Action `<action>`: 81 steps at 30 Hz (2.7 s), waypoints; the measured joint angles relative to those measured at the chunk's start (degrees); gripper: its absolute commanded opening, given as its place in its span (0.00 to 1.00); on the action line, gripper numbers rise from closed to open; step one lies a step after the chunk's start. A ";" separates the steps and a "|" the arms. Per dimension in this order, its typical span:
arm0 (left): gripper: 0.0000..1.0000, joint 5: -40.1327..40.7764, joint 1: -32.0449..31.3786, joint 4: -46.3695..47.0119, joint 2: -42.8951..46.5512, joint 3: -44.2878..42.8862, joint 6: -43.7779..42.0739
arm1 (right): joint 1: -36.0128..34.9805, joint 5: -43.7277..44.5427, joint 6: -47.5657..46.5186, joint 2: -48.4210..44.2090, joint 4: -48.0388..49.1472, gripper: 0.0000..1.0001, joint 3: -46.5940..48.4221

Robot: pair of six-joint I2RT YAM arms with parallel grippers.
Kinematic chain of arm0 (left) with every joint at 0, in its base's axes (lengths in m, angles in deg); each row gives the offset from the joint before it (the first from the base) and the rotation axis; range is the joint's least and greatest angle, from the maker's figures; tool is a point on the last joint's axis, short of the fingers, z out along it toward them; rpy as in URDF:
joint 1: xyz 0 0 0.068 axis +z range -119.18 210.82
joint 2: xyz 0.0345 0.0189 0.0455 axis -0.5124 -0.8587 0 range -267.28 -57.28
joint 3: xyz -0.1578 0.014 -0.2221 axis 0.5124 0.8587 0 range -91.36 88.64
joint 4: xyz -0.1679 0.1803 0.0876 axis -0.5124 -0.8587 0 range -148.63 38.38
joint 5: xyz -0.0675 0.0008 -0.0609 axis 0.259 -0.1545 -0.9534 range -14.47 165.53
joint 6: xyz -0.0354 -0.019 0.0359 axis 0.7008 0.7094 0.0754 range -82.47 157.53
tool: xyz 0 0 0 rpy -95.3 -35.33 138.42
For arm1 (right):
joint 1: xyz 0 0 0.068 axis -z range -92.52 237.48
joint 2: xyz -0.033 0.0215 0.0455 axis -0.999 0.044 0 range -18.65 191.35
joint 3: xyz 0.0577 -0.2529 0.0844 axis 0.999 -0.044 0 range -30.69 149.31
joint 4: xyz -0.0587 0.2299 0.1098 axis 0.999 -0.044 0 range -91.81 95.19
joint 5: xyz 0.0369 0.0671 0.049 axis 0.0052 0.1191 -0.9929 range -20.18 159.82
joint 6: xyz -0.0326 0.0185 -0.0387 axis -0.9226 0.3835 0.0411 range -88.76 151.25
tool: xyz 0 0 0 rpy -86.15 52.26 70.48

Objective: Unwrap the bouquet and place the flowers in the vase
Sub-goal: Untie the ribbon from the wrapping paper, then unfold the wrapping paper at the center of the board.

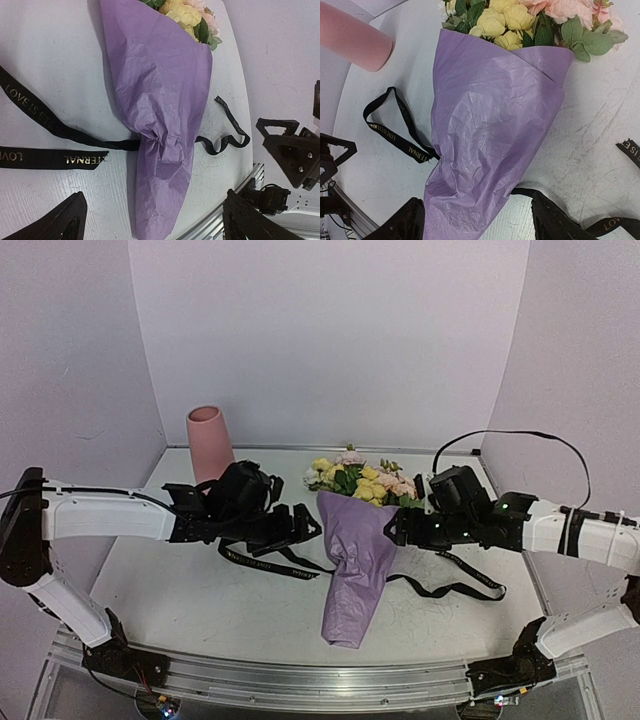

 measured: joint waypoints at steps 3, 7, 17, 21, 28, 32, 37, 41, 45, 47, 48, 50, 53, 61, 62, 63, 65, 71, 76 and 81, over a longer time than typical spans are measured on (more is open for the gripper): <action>0.92 -0.92 -0.04 0.24 -3.03 -3.14 -0.93 | 1.62 -2.06 0.66 0.31 1.24 0.71 -1.39; 0.88 -1.81 -0.49 1.09 -8.26 -6.89 -2.83 | 7.09 -6.22 1.80 0.32 3.00 0.67 -3.33; 0.74 -2.82 -3.41 4.63 -12.93 -8.40 -5.66 | 16.53 -15.51 2.97 8.50 6.62 0.53 -4.23; 0.69 -3.45 -3.34 5.93 -13.79 -8.40 -5.75 | 18.89 -17.83 3.10 12.84 7.31 0.47 -3.98; 0.68 -4.42 -3.26 6.51 -14.86 -8.40 -5.61 | 20.33 -21.56 2.81 20.20 9.88 0.42 0.49; 0.67 -4.54 -3.26 6.50 -15.26 -8.40 -5.74 | 20.33 -23.28 2.87 23.40 11.29 0.38 2.52; 0.67 -4.99 -3.26 6.51 -15.60 -8.40 -5.87 | 20.33 -24.09 3.41 26.10 11.91 0.27 3.87; 0.67 -5.32 -3.19 6.50 -15.90 -8.40 -5.90 | 20.33 -24.33 3.94 27.14 12.03 0.18 3.91; 0.67 -5.40 -3.12 6.51 -15.94 -8.40 -6.15 | 20.33 -24.74 4.18 27.14 12.12 0.13 3.91; 0.67 -5.41 -3.08 6.52 -15.99 -8.40 -6.28 | 20.33 -25.04 4.16 26.99 12.11 0.09 3.90; 0.67 -5.41 -3.08 6.52 -16.03 -8.40 -6.35 | 20.33 -25.26 4.15 26.74 12.08 0.08 3.85; 0.67 -5.41 -3.08 6.52 -16.15 -8.40 -6.61 | 20.33 -25.69 4.18 25.97 12.05 0.08 3.72; 0.68 -5.41 -3.08 6.51 -16.22 -8.40 -6.82 | 20.33 -26.44 4.11 24.32 12.01 0.08 3.62; 0.70 -5.39 -3.08 6.50 -16.22 -8.40 -6.92 | 20.28 -29.04 4.79 20.92 11.99 0.09 3.63; 0.71 -5.37 -3.08 6.52 -16.22 -8.40 -6.90 | 20.22 -29.50 4.95 20.68 11.99 0.10 3.68; 0.73 -5.37 -3.08 6.52 -16.22 -8.40 -6.90 | 20.19 -29.91 5.12 20.63 11.99 0.11 3.80; 0.77 -5.34 -3.08 6.50 -16.21 -8.38 -6.91 | 20.05 -30.70 5.72 20.60 11.86 0.12 4.28; 0.83 -4.56 -3.08 6.50 -15.90 -8.38 -7.18 | 18.16 -32.30 7.36 20.61 11.13 0.24 8.64; 0.83 -2.72 -3.08 6.46 -14.75 -8.38 -7.31 | 15.60 -33.86 8.19 21.28 11.73 0.35 13.12; 0.83 -0.83 -3.08 6.46 -12.51 -8.38 -7.33 | 13.11 -35.40 9.46 22.70 13.59 0.44 14.42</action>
